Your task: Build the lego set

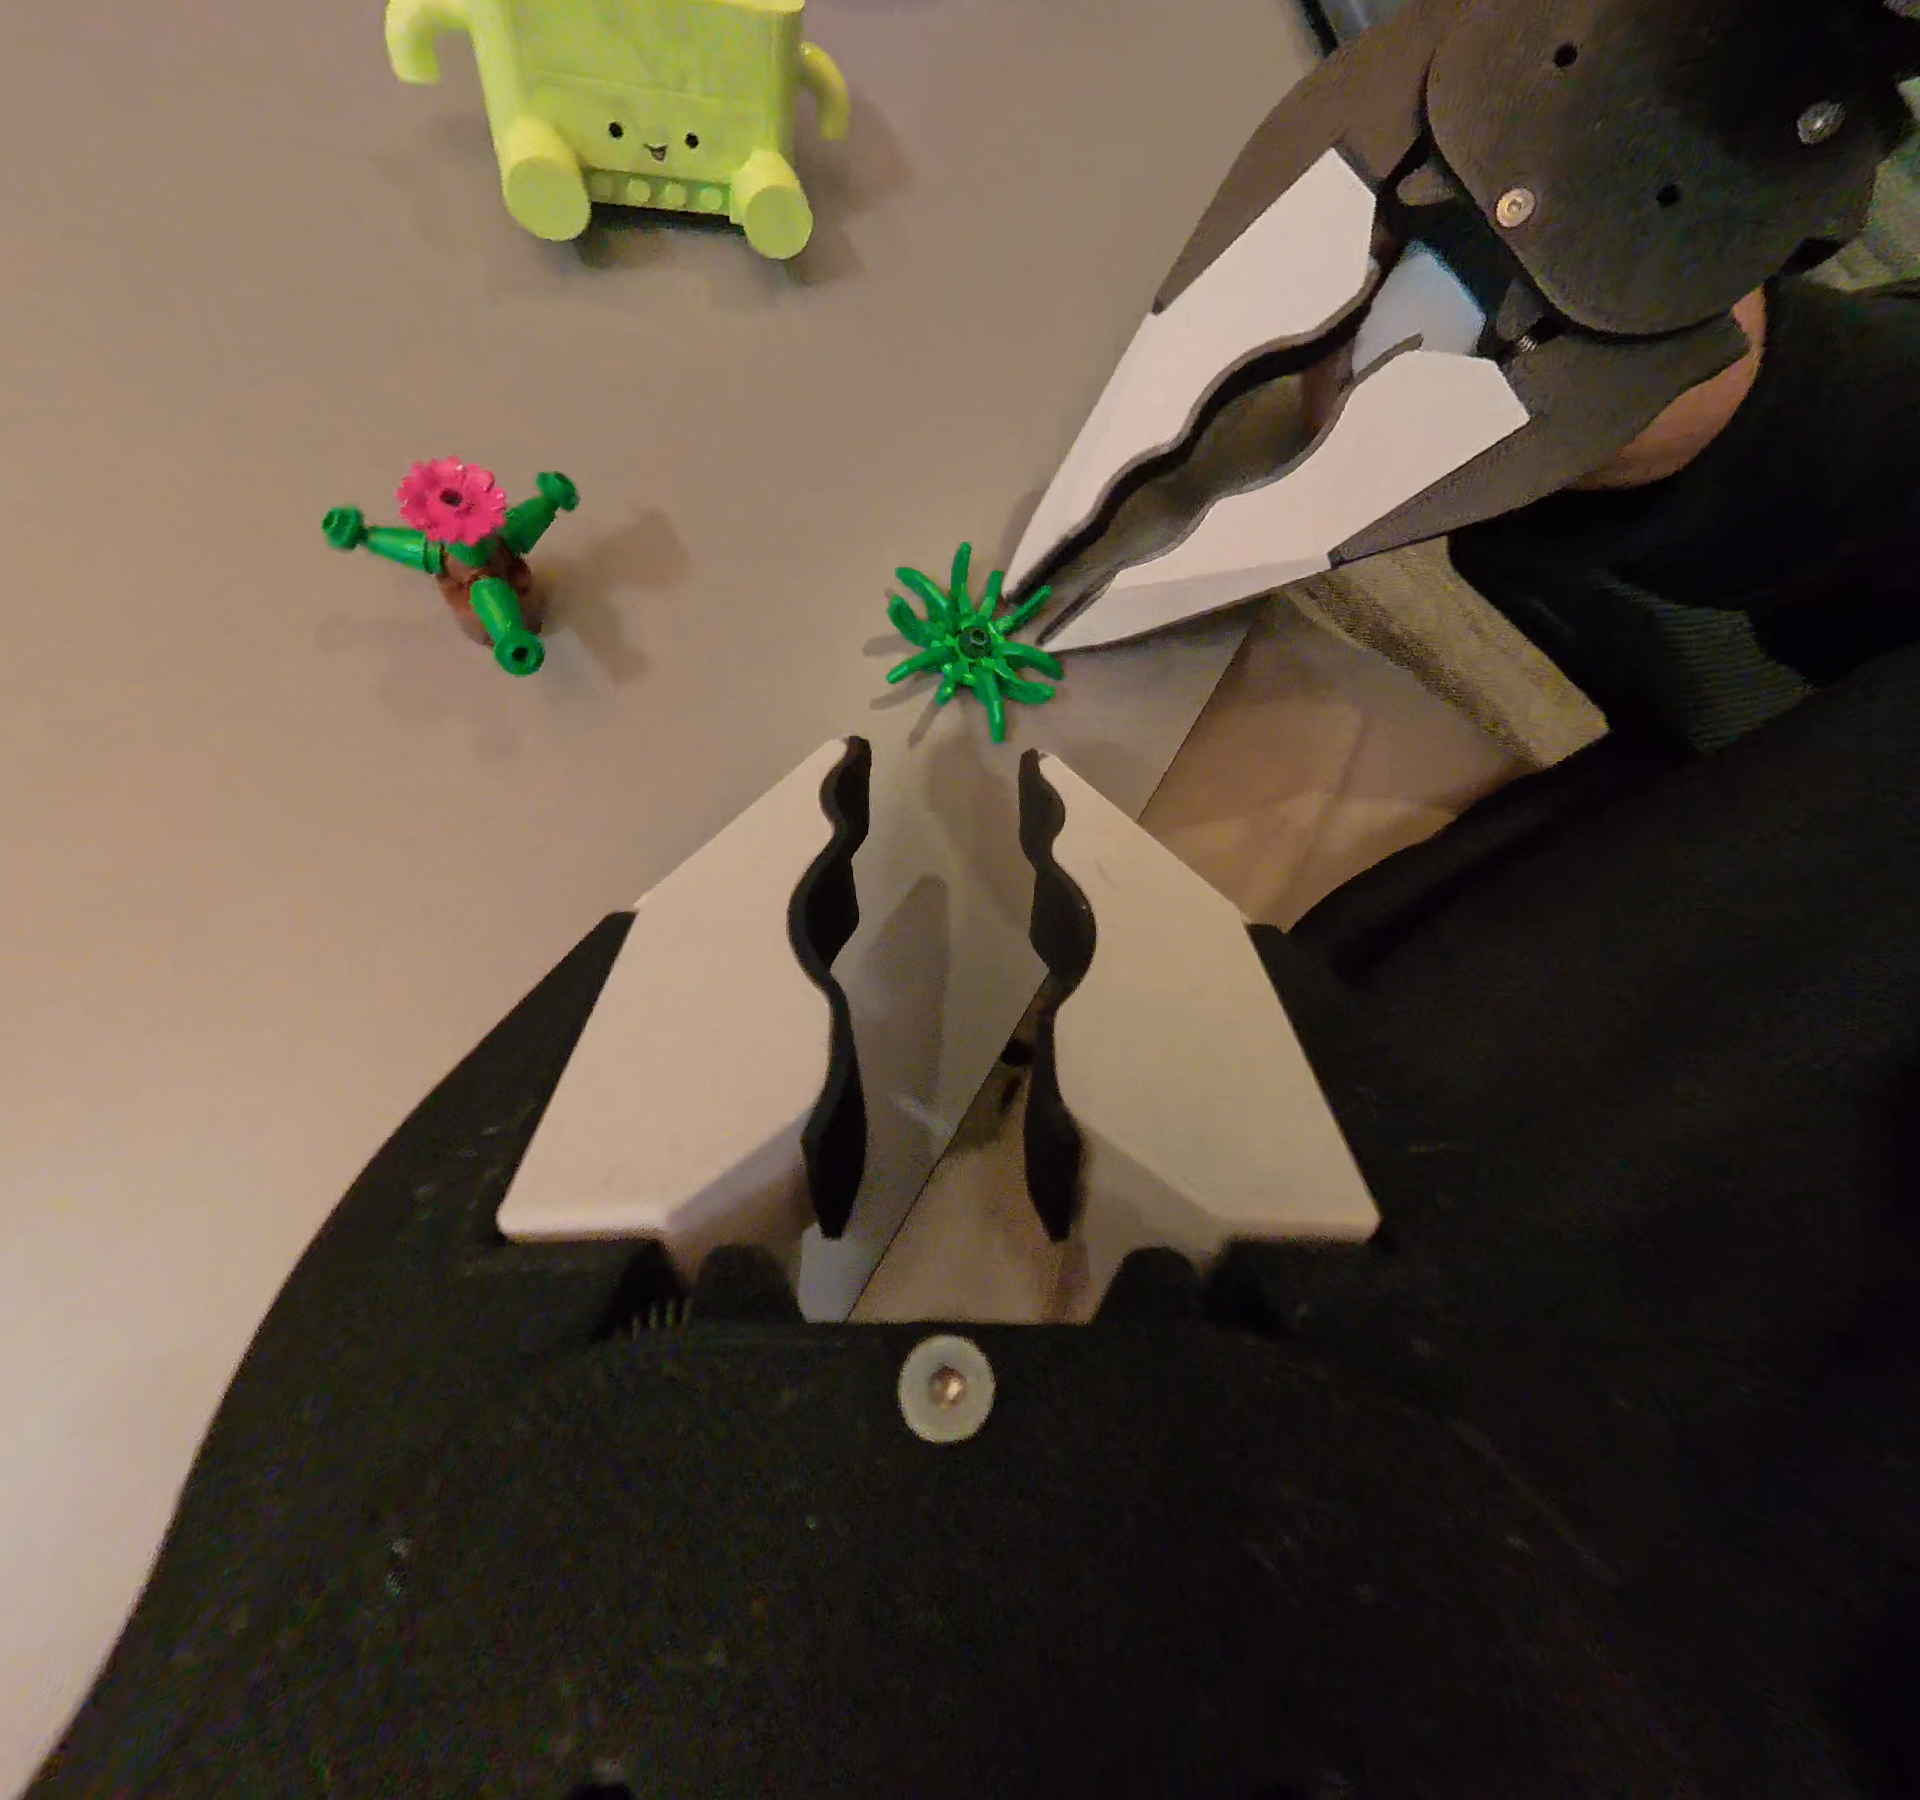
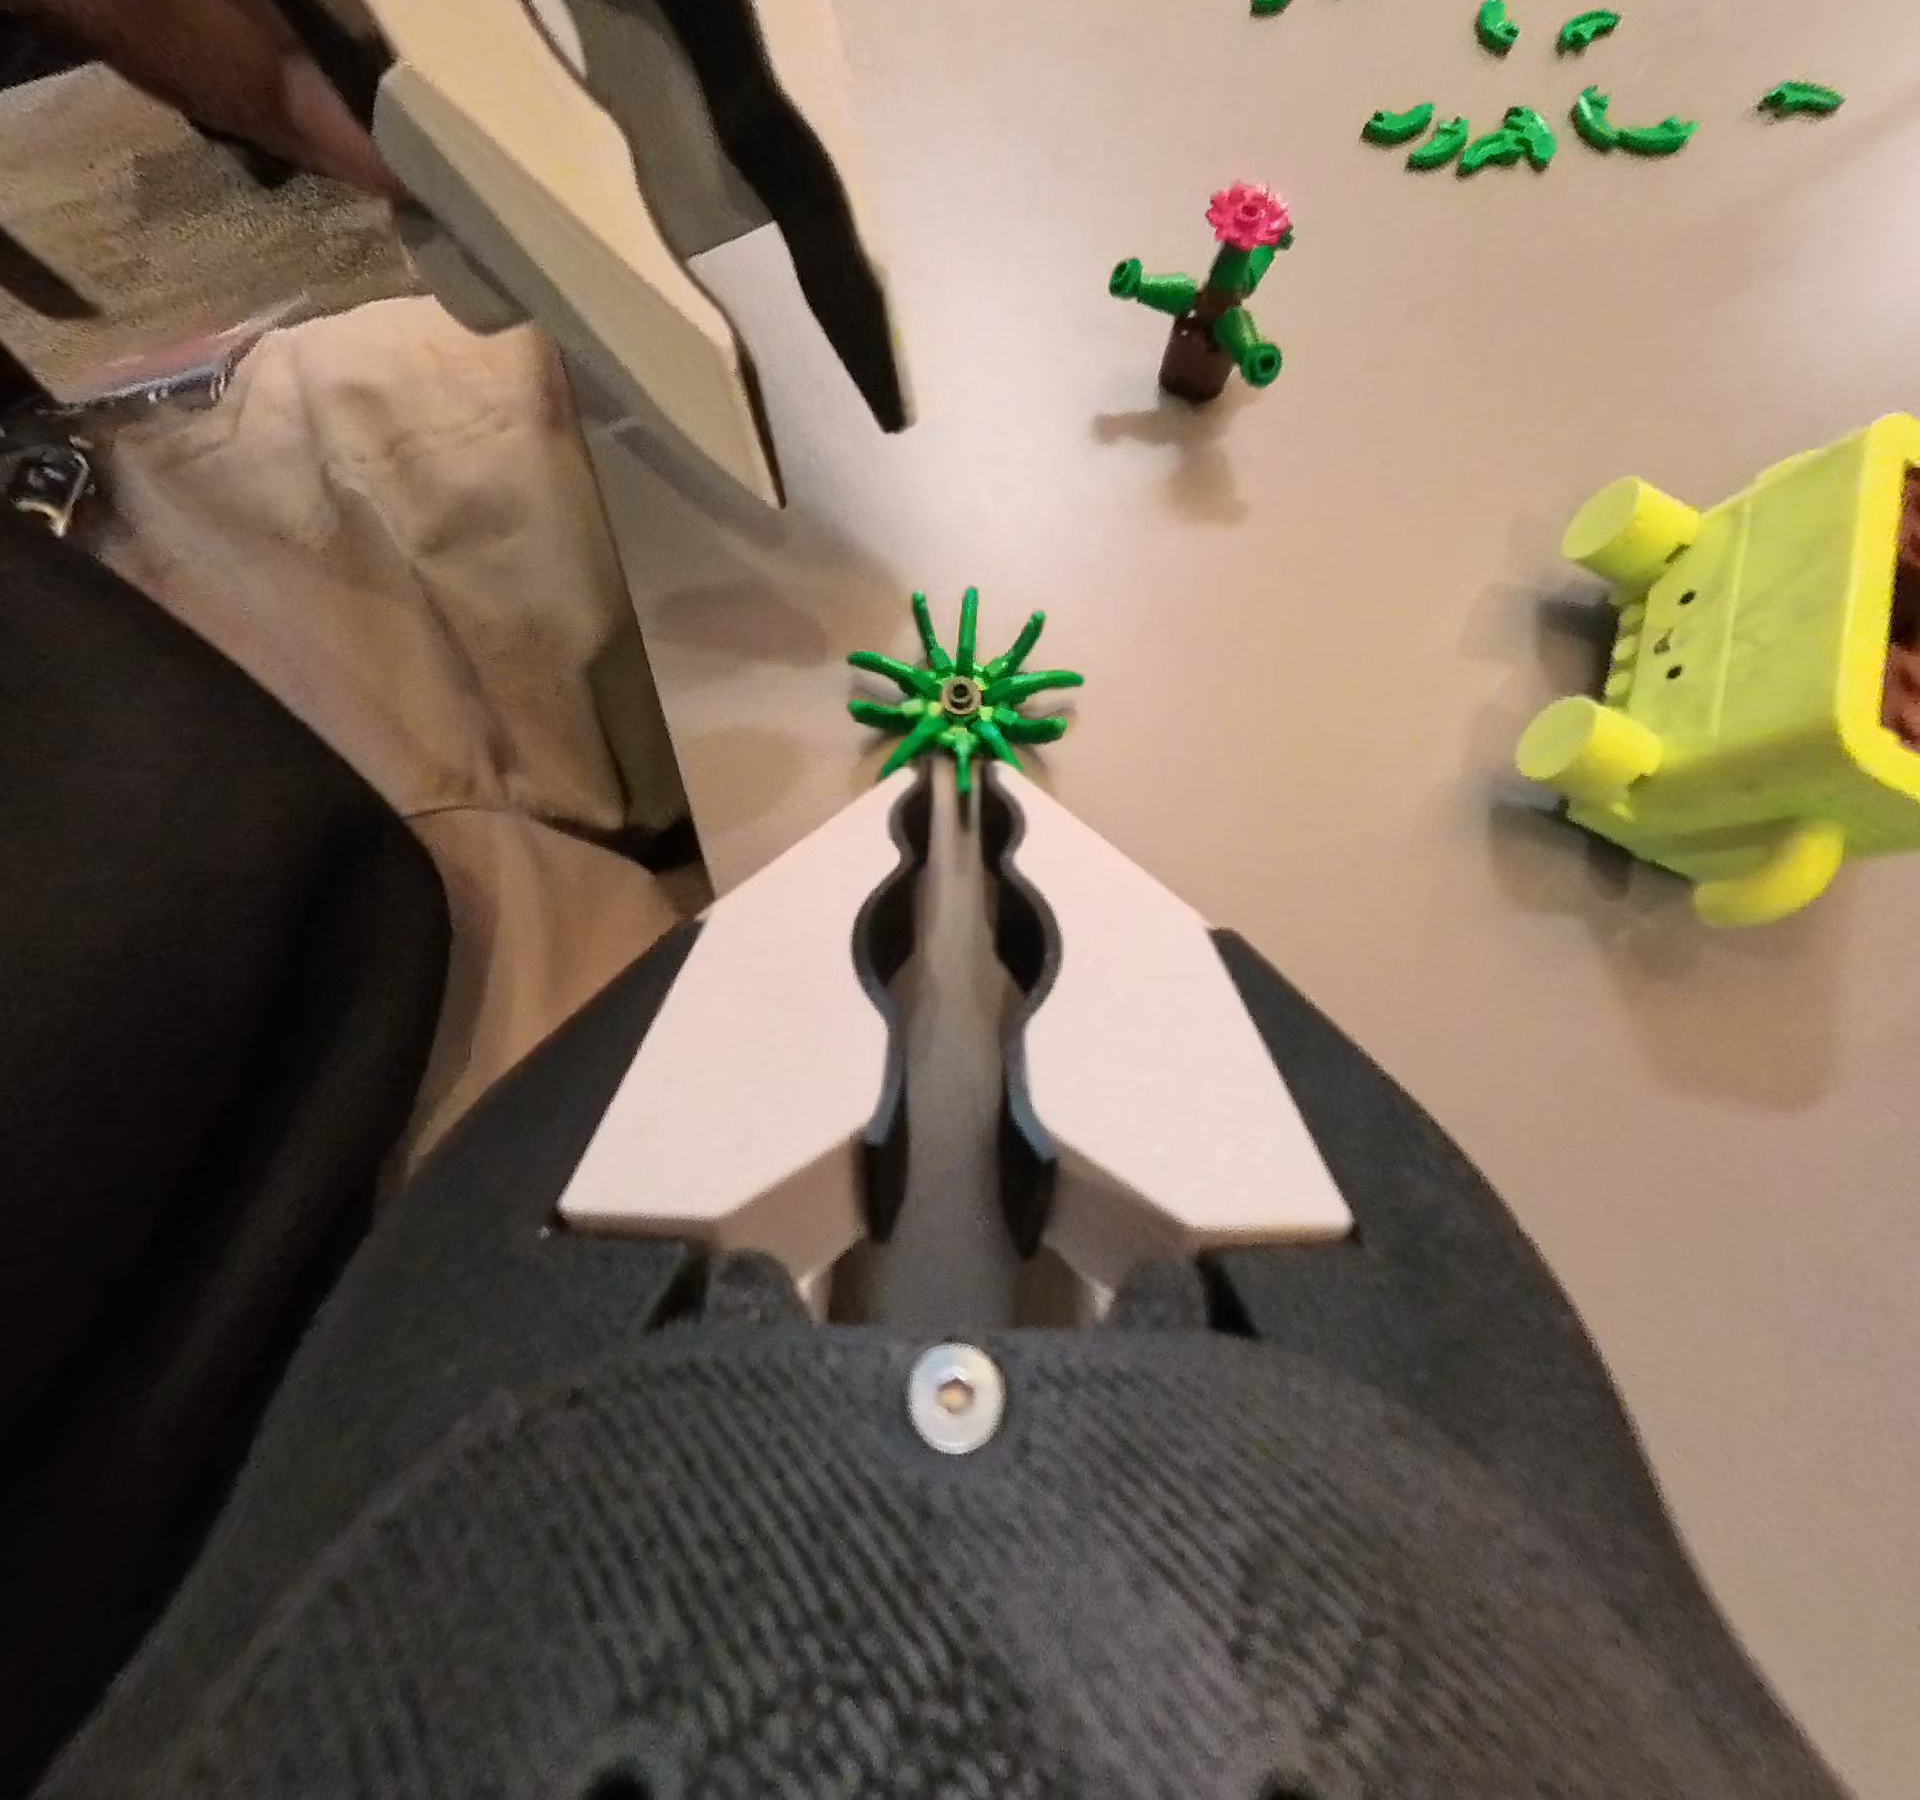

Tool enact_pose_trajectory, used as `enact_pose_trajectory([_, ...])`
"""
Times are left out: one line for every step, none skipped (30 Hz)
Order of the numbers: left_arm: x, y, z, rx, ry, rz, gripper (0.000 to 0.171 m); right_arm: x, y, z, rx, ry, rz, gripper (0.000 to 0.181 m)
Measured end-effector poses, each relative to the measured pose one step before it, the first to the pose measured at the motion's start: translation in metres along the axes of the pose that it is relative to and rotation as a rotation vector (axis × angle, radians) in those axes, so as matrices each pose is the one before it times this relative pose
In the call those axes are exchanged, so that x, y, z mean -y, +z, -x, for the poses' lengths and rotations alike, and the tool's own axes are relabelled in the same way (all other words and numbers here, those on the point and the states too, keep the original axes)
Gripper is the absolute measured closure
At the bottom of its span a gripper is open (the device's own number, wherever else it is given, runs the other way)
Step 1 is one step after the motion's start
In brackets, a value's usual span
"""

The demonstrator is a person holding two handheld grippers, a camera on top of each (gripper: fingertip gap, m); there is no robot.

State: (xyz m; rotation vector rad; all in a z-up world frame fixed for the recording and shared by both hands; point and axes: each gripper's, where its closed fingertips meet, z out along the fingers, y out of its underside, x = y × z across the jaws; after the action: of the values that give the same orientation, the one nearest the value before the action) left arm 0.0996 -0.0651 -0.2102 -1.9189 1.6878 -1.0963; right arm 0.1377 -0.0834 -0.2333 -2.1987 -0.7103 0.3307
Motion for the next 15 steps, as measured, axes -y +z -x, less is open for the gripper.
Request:
enact_pose_trajectory([-0.0006,-0.00184,0.00157,0.0118,0.0122,-0.01114,0.143,0.00191,0.00171,0.00013,0.0053,0.0095,0.0016,0.168])
enact_pose_trajectory([0.00028,-0.00199,0.00077,0.0054,0.0158,-0.01503,0.143,0.00081,0.00022,0.00029,0.0049,0.0115,0.0045,0.164])
enact_pose_trajectory([0.00082,-0.00187,0.00041,0.0029,0.015,-0.01731,0.143,0.0,-0.00113,0.00006,0.0023,0.013,0.0033,0.16])
enact_pose_trajectory([0.00148,-0.00171,0.00032,-0.0005,0.0136,-0.02039,0.144,0.00002,-0.00247,0.00034,0.0028,0.0138,-0.0019,0.159])
enact_pose_trajectory([0.002,-0.00158,-0.00057,-0.0087,0.0122,-0.02269,0.144,0.0,-0.00366,-0.00021,-0.0024,0.0157,-0.008,0.16])
enact_pose_trajectory([0.00214,-0.00114,0.00028,-0.0064,0.0057,-0.02173,0.144,0.00034,-0.00412,-0.00119,-0.0078,0.0159,-0.0147,0.16])
enact_pose_trajectory([0.00225,-0.00084,0.0013,-0.0049,-0.0011,-0.02217,0.144,0.00093,-0.00421,-0.00175,-0.0093,0.0158,-0.0227,0.16])
enact_pose_trajectory([0.00264,-0.00088,0.00042,-0.0153,-0.0043,-0.02544,0.144,0.00202,-0.00412,-0.00284,-0.0149,0.0141,-0.0306,0.161])
enact_pose_trajectory([0.00292,-0.00102,0.00015,-0.0209,-0.0081,-0.02867,0.144,0.00262,-0.00381,-0.00455,-0.0236,0.0109,-0.0358,0.162])
enact_pose_trajectory([0.003,-0.0015,0.00145,-0.0134,-0.0041,-0.02828,0.144,0.00312,-0.00308,-0.00563,-0.0279,0.0081,-0.0377,0.163])
enact_pose_trajectory([0.00241,-0.00191,0.00338,0.0003,0.0065,-0.02113,0.144,0.00378,-0.0023,-0.00594,-0.0277,0.0095,-0.0377,0.164])
enact_pose_trajectory([0.00208,-0.00204,0.00481,0.0084,0.0129,-0.01405,0.144,0.00403,-0.00113,-0.00575,-0.0234,0.015,-0.0357,0.163])
enact_pose_trajectory([0.00286,-0.00171,0.00414,0.0012,0.014,-0.01598,0.143,0.00343,0.00009,-0.00506,-0.0165,0.0232,-0.0259,0.161])
enact_pose_trajectory([0.00372,-0.00117,0.00275,-0.01,0.007,-0.02194,0.144,0.00108,0.00123,-0.00474,-0.0113,0.0281,-0.0024,0.159])
enact_pose_trajectory([0.00317,-0.00015,0.00162,-0.0175,-0.0041,-0.01758,0.143,0.0003,0.00233,-0.00299,0.0007,0.0186,0.007,0.153])
